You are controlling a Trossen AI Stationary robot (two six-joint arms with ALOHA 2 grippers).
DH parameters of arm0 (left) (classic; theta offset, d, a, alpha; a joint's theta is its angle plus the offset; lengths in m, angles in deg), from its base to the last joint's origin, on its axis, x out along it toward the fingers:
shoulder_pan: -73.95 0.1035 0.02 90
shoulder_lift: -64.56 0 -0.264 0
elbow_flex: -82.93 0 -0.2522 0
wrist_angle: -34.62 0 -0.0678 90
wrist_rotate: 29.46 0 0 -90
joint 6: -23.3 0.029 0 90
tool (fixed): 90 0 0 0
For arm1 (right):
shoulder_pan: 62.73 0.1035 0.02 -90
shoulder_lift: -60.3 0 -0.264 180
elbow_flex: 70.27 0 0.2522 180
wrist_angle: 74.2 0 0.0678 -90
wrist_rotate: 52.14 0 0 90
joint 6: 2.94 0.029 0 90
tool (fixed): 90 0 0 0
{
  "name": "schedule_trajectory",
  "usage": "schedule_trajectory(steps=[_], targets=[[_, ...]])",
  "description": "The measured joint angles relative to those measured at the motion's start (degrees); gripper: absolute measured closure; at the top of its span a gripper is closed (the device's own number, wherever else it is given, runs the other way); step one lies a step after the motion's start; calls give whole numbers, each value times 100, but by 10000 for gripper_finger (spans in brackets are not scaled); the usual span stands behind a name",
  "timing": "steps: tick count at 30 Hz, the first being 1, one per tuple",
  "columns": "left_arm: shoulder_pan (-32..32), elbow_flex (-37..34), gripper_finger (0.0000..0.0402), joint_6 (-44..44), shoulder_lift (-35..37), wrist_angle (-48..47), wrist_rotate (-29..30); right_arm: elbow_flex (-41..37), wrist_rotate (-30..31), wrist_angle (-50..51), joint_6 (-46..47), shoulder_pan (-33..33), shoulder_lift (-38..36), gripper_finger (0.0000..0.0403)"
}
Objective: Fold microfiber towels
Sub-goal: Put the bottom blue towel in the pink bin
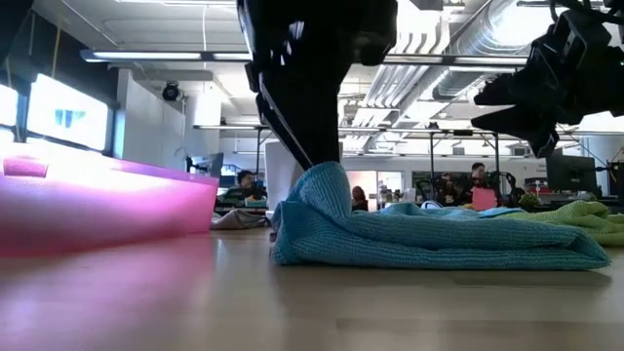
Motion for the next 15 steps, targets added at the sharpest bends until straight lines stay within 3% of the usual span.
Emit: schedule_trajectory(steps=[11, 15], targets=[[-390, 2, 229, -788, 84, 79, 624, 0, -13, 258, 0, 0, 4, 222], [-640, 2, 229, -1370, 90, -145, 1299, 0, -13, 267, 0, 0, 4, 222]])
